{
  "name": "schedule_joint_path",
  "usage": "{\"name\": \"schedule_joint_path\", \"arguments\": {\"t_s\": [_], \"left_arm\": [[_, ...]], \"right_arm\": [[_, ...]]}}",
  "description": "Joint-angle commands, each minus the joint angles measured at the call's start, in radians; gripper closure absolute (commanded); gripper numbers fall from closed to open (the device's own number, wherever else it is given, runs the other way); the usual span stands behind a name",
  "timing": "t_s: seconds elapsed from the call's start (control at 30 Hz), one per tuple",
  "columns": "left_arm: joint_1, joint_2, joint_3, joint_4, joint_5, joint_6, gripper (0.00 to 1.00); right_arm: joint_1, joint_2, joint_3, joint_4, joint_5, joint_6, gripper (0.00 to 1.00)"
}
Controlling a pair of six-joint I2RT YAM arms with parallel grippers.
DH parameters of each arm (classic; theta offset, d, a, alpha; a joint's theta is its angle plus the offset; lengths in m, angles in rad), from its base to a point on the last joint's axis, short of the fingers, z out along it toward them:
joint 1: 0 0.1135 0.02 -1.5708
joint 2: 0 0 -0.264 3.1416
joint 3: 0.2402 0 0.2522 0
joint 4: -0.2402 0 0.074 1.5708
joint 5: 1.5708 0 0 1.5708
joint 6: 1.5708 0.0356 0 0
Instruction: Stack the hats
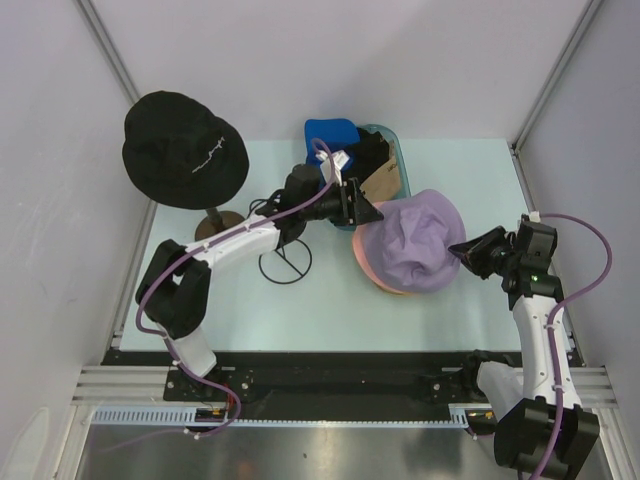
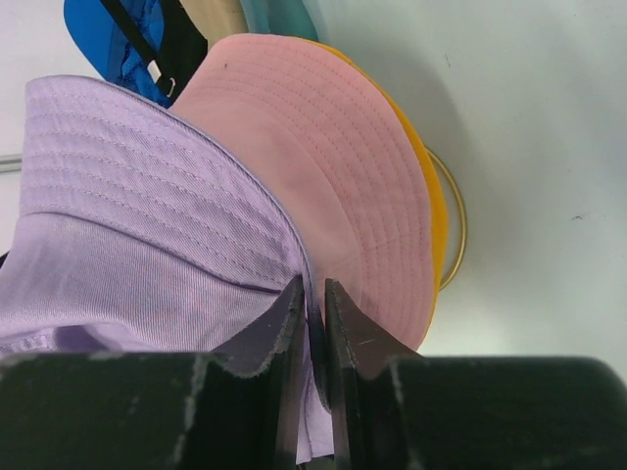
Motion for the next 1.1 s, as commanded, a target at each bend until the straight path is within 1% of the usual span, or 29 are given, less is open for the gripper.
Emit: {"name": "schedule_joint_path", "arguments": {"t_s": [0.0,0.13,0.23,0.27,0.33,0.37,0.43,0.47,0.53,0.67,0.77,0.9,1.0,1.07], "left_arm": [[-0.019,-0.029,-0.033,0.031,0.002,-0.012,0.34],[-0.022,-0.041,-0.043,0.065,0.019,-0.03,0.39],[-0.024,-0.041,-0.056,0.122,0.049,-0.067,0.46],[-0.025,-0.041,-0.073,0.143,0.058,-0.099,0.54],[-0.025,-0.043,-0.092,0.194,0.066,-0.128,0.64],[-0.025,-0.044,-0.101,0.203,0.068,-0.148,0.77],[-0.025,-0.049,-0.104,0.211,0.066,-0.156,0.86],[-0.025,-0.052,-0.103,0.212,0.063,-0.156,0.93],[-0.024,-0.063,-0.096,0.208,0.06,-0.158,0.99],[-0.022,-0.106,-0.086,0.203,0.042,-0.168,1.0],[-0.019,-0.138,-0.083,0.206,0.036,-0.193,1.0],[-0.005,-0.199,-0.08,0.179,-0.015,-0.228,1.0],[0.018,-0.202,-0.063,0.136,-0.038,-0.244,1.0],[0.032,-0.189,-0.041,0.085,-0.055,-0.239,1.0]], "right_arm": [[-0.009,-0.019,0.009,0.046,-0.025,-0.006,0.82],[-0.01,-0.025,0.011,0.046,-0.028,-0.006,0.82],[-0.012,-0.032,0.012,0.043,-0.03,-0.005,0.82],[-0.012,-0.037,0.015,0.043,-0.028,-0.005,0.82],[-0.015,-0.039,0.021,0.037,-0.028,-0.008,0.82],[-0.015,-0.039,0.022,0.035,-0.031,-0.009,0.82],[-0.016,-0.043,0.028,0.023,-0.031,-0.012,0.82],[-0.016,-0.045,0.032,0.018,-0.031,-0.016,0.82],[-0.016,-0.054,0.038,0.006,-0.031,-0.02,0.82],[-0.021,-0.066,0.066,-0.028,-0.048,-0.022,0.85],[-0.024,-0.074,0.129,-0.103,-0.061,-0.034,0.87],[-0.029,-0.071,0.204,-0.187,-0.088,-0.043,0.9],[-0.029,-0.051,0.235,-0.183,-0.111,-0.013,0.9],[-0.029,-0.022,0.233,-0.148,-0.12,0.014,0.9]]}}
